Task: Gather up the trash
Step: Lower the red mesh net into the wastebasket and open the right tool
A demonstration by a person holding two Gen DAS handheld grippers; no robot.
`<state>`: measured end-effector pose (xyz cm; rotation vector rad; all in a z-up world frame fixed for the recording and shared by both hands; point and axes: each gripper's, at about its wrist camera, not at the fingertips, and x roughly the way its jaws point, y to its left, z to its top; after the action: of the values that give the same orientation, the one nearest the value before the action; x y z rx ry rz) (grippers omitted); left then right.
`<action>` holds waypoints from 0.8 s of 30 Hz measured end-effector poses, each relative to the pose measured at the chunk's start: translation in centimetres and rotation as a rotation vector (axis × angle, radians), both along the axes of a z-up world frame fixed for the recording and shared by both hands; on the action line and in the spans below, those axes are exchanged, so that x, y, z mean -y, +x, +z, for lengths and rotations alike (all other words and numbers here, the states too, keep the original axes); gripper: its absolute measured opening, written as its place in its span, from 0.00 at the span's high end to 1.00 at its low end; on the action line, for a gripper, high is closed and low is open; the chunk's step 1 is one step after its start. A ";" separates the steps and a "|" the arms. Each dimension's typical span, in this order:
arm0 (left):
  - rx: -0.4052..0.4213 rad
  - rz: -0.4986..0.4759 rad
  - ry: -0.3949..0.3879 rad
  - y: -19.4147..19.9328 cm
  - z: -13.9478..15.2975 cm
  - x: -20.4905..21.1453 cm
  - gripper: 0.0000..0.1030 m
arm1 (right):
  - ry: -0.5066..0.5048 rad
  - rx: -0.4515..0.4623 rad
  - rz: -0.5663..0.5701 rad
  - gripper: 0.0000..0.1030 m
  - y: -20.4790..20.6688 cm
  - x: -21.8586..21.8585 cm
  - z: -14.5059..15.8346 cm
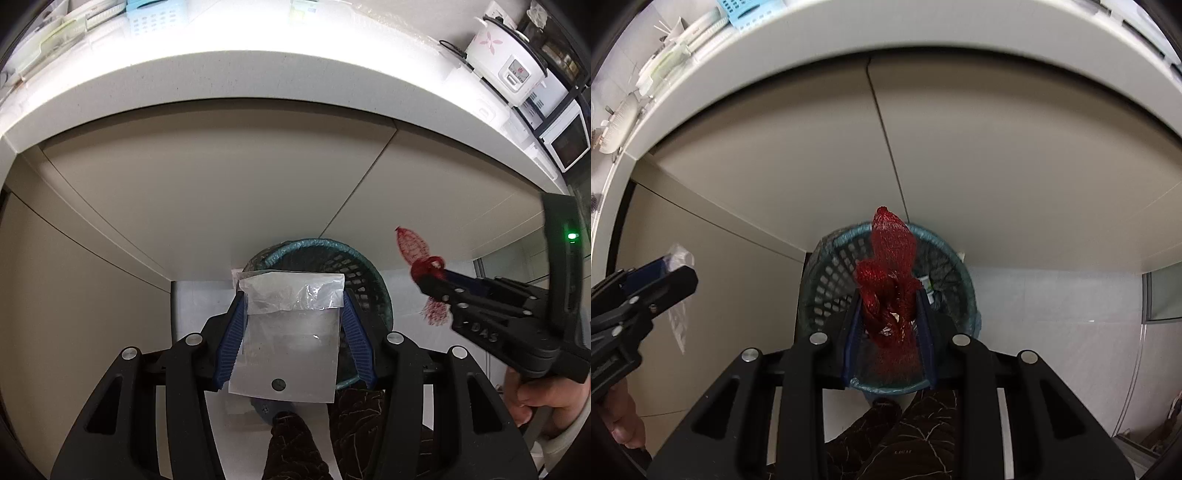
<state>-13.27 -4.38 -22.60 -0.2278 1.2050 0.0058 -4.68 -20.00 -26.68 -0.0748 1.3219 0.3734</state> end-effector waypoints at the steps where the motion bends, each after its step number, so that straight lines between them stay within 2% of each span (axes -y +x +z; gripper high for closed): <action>1: -0.004 0.000 0.000 -0.2 -0.1 -0.1 0.51 | 0.003 -0.009 0.002 0.74 0.0 -0.1 -0.3; 11: -0.048 0.014 -0.010 -0.3 -1.3 -0.3 0.51 | -0.027 -0.049 0.031 0.73 0.8 -2.4 -2.3; 24: -0.068 0.032 -0.015 0.4 -1.6 -1.3 0.51 | -0.018 -0.042 0.041 0.52 0.4 -3.4 -2.2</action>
<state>-12.84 -3.05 -24.25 -0.2612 1.2692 0.0324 -4.31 -16.63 -28.89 -0.1098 1.3671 0.3996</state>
